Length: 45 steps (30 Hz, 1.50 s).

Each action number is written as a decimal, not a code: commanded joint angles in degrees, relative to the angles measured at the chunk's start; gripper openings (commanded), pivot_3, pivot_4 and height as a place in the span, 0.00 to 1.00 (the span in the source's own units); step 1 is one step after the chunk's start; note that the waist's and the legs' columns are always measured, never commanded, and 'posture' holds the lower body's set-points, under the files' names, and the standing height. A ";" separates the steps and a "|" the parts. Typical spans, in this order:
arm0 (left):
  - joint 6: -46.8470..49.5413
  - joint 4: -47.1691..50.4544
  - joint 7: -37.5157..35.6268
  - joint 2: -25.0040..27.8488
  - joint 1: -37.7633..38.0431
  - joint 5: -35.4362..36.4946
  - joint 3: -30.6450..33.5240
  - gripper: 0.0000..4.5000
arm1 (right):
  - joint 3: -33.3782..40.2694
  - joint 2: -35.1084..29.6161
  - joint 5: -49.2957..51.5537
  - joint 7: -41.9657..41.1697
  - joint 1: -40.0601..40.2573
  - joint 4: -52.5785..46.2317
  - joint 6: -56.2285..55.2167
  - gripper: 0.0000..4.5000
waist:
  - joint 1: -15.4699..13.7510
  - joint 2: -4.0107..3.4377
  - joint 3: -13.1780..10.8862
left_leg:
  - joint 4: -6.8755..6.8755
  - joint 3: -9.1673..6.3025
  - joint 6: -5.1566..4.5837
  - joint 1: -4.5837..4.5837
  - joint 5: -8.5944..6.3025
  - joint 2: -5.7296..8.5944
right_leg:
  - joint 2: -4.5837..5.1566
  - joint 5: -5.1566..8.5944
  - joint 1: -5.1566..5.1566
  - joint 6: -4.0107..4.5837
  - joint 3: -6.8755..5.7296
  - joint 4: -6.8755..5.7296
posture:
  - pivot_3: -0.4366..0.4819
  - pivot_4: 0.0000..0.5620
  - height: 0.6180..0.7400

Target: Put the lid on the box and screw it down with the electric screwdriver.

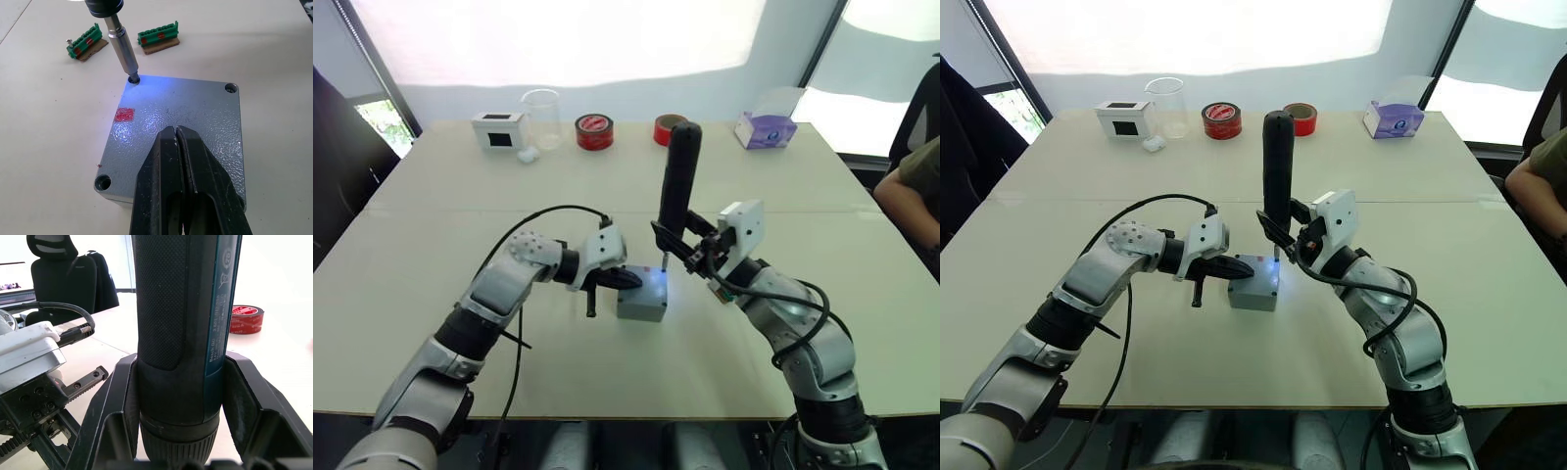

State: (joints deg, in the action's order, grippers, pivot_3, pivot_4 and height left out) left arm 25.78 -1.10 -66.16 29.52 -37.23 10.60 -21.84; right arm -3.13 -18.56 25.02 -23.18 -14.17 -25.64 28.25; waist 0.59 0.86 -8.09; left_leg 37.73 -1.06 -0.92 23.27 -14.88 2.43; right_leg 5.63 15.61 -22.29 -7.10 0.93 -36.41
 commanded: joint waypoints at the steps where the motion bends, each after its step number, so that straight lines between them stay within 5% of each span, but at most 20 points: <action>1: 0.69 -0.47 -0.19 0.20 0.63 -1.41 -1.32 0.00 | -1.86 -0.81 -1.56 -0.44 3.04 3.97 2.78 0.39 | -0.01 0.00 0.00 | -0.04 -0.02 0.00 0.00 0.00 0.00 | 0.01 0.00 0.01 0.00 -0.01 0.05 | 0.48 0.27 1.00; 11: 0.95 -0.82 0.01 -0.05 0.81 -0.96 -0.54 0.00 | 6.09 -3.52 4.05 -2.64 -5.15 0.54 3.25 0.39 | -0.21 -0.11 -0.07 | -0.38 -0.07 0.07 0.05 0.04 0.06 | 0.20 -0.03 0.00 0.05 -0.05 0.22 | 0.48 0.27 1.00; 21: 8.48 1.65 1.58 -1.53 -0.61 8.22 8.73 0.00 | 21.81 -10.50 29.52 4.67 -26.41 -1.40 20.96 0.39 | 0.06 -0.51 -0.59 | -0.62 -0.07 0.14 0.53 0.09 0.07 | 0.20 -0.05 -0.55 0.04 -0.07 0.20 | 0.48 0.27 1.00; 25: 15.70 6.08 0.10 0.01 -2.49 17.02 15.40 0.00 | 29.57 -26.85 44.88 8.30 -33.02 14.06 45.08 0.39 | -0.22 -0.50 -0.92 | -0.38 -0.05 0.28 1.20 0.19 0.07 | 0.24 -0.07 -1.07 0.03 -0.10 0.12 | 0.48 0.27 1.00; 30: 19.49 15.55 -3.07 4.77 -1.17 21.64 14.56 0.00 | 23.55 -40.66 36.35 7.24 -24.44 24.49 59.17 0.39 | -1.17 -0.41 -1.08 | -0.49 -0.08 0.20 1.24 0.15 0.12 | 0.37 -0.12 -0.97 0.16 -0.23 0.40 | 0.48 0.27 1.00; 37: 16.78 19.52 -3.63 7.01 -0.59 19.83 10.04 0.00 | 17.32 -43.03 32.70 6.26 -20.65 32.23 64.25 0.39 | -0.44 -1.11 -1.51 | -0.49 0.25 0.18 1.23 0.17 0.07 | 0.24 -0.14 -1.14 0.13 -0.03 0.28 | 0.48 0.27 1.00; 45: 14.66 19.89 -0.75 6.44 1.21 16.35 6.24 0.00 | 8.76 -42.56 26.08 3.48 -23.59 37.16 64.19 0.39 | 0.28 -1.09 -1.57 | -0.44 0.36 0.17 1.20 0.17 -0.02 | -0.04 -0.15 -1.14 0.07 -0.01 0.23 | 0.48 0.27 1.00</action>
State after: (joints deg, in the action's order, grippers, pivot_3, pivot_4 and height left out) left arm 41.60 17.00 -67.23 35.52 -36.15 27.33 -15.45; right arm 5.40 -60.20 52.73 -18.21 -34.73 12.57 92.13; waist 0.86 -0.23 -9.65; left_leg 37.29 -0.68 -0.75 24.47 -14.72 2.40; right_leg 5.58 15.45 -23.44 -7.04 0.94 -36.19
